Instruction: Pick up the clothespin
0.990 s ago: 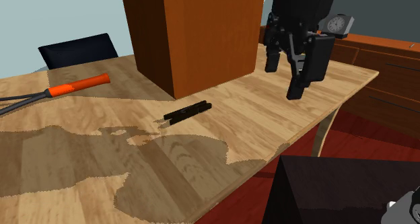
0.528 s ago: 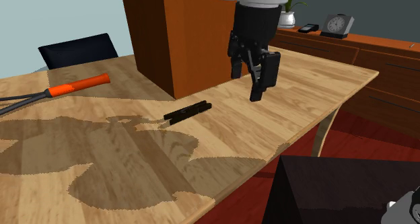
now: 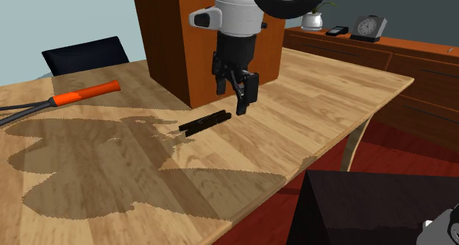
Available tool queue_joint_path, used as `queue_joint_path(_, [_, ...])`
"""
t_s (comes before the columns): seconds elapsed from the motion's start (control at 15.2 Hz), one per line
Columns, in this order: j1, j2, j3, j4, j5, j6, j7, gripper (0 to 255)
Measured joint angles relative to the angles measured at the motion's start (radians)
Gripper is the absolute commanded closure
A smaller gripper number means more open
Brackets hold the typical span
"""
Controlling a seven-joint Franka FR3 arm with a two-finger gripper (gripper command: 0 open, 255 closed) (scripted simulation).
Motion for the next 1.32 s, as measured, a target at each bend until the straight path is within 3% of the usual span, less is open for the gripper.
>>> queue_joint_path(0.4, [-0.006, 0.221, -0.023, 0.157, 0.151, 0.070, -0.256, 0])
queue_joint_path(0.86, [-0.015, 0.289, -0.015, 0.136, 0.197, 0.154, -0.300, 0])
queue_joint_path(0.92, [-0.017, 0.295, -0.014, 0.138, 0.201, 0.158, -0.303, 255])
queue_joint_path(1.32, [-0.019, 0.299, -0.011, 0.143, 0.209, 0.156, -0.312, 255])
